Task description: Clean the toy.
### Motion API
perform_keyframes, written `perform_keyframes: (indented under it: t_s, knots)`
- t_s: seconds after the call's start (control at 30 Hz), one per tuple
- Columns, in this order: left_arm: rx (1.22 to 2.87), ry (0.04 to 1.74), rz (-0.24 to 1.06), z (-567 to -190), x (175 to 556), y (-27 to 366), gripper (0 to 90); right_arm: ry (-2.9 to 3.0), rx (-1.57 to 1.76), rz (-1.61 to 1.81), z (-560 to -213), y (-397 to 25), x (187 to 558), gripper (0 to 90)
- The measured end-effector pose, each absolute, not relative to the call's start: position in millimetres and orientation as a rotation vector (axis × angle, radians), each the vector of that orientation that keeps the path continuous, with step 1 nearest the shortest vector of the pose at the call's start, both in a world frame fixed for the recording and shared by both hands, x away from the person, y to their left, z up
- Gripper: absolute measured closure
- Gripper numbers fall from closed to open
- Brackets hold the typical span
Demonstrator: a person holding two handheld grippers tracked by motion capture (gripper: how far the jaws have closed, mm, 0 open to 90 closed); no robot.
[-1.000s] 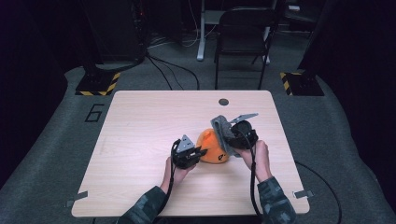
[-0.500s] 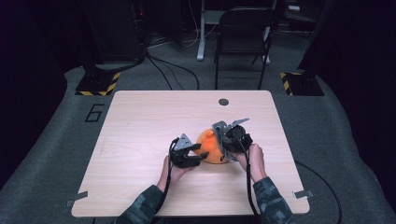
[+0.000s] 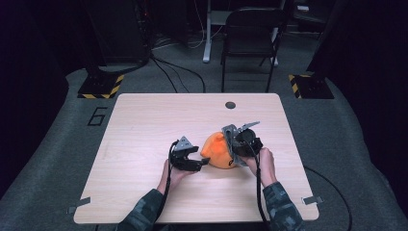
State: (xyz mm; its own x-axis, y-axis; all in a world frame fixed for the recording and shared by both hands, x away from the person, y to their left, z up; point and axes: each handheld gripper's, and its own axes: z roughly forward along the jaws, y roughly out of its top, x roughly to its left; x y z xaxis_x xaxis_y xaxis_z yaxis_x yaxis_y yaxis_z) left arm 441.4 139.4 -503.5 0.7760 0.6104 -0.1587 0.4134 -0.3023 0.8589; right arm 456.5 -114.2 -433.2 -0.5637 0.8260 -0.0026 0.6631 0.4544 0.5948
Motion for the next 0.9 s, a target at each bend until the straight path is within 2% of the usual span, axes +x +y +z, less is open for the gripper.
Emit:
perform_keyframes:
  t_s: [0.3,0.43,0.47,0.5,0.6,0.9]
  knots:
    - [1.902,0.758,0.242,-507.9,438.7,130.3,38.1,2.410,1.276,0.793,-433.0,-115.4,456.9,77.2]
    - [1.886,0.759,0.246,-508.9,438.0,128.3,51.3,2.406,1.270,0.795,-432.8,-115.1,456.8,77.1]
    - [1.885,0.757,0.252,-509.3,437.3,127.0,51.3,2.403,1.272,0.788,-432.3,-114.7,456.5,77.1]
    - [1.887,0.760,0.263,-509.6,436.7,125.7,62.8,2.398,1.268,0.786,-431.5,-114.7,456.5,77.0]
    - [1.886,0.768,0.278,-509.3,435.8,124.0,70.5,2.388,1.268,0.800,-430.9,-115.1,456.5,76.8]
    - [1.837,0.744,0.318,-498.7,435.2,119.5,77.7,2.302,1.289,0.853,-420.1,-126.0,455.2,75.9]
